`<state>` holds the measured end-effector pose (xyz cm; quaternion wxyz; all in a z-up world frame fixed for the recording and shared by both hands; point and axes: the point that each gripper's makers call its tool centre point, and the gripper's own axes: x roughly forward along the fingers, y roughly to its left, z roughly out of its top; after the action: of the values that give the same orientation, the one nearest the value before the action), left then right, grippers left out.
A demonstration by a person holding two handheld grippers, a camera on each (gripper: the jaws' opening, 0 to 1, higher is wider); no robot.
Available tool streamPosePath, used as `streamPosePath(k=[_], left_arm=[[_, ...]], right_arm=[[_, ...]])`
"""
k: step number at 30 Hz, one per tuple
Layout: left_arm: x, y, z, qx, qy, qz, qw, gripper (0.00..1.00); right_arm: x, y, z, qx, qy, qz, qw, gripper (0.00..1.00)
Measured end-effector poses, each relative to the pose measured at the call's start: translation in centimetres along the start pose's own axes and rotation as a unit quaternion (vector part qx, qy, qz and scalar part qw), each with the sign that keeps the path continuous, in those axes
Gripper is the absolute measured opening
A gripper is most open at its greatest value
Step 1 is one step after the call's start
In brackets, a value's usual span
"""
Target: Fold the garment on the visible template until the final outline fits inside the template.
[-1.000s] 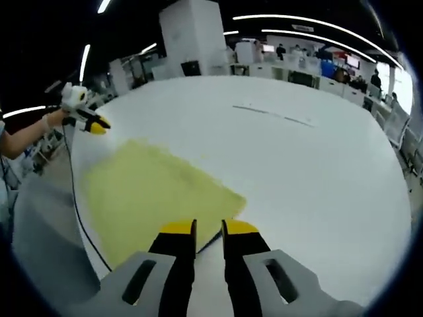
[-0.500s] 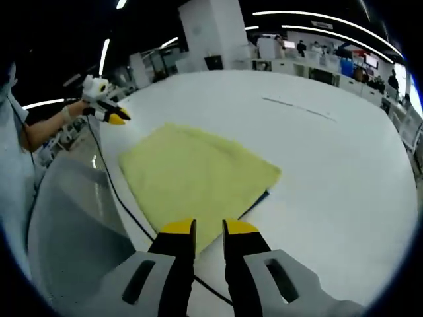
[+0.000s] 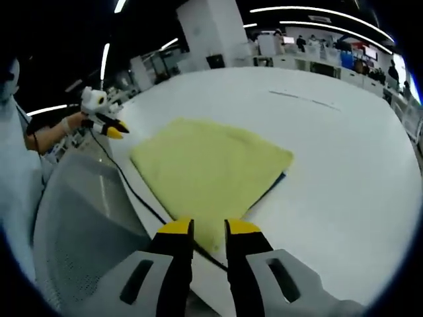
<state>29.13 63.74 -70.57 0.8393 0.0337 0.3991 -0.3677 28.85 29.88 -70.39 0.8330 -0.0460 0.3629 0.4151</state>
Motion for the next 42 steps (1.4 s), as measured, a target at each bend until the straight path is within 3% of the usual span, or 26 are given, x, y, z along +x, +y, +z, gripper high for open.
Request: streamPosePath(k=[11, 19, 31, 36, 39, 42], left_arm=[[0.9, -0.8, -1.2, -0.047, -0.007, -0.017, 0.9987, 0.16], [2.0, -0.2, -2.2, -0.072, 0.002, -0.008, 0.9974, 0.13], [2.7, -0.2, -3.1, -0.097, 0.010, -0.019, 0.9950, 0.00], [2.5, 0.3, -3.5, -0.109, 0.009, -0.012, 0.9939, 0.00], [2.3, 0.6, -3.6, -0.113, 0.006, -0.004, 0.9936, 0.09], [2.3, 0.4, -3.6, -0.116, 0.006, -0.009, 0.9932, 0.07]], right_arm=[[0.1, 0.7, -1.3, 0.015, 0.007, 0.007, 0.9998, 0.17], [-0.2, 0.9, -1.8, 0.019, 0.010, 0.007, 0.9998, 0.16], [-0.1, 1.2, -2.5, 0.026, 0.017, 0.008, 0.9995, 0.15], [-0.1, 1.3, -2.5, 0.027, 0.017, 0.009, 0.9995, 0.15], [-0.2, 1.3, -2.6, 0.027, 0.017, 0.009, 0.9995, 0.14], [-0.1, 1.3, -2.5, 0.028, 0.016, 0.008, 0.9995, 0.14]])
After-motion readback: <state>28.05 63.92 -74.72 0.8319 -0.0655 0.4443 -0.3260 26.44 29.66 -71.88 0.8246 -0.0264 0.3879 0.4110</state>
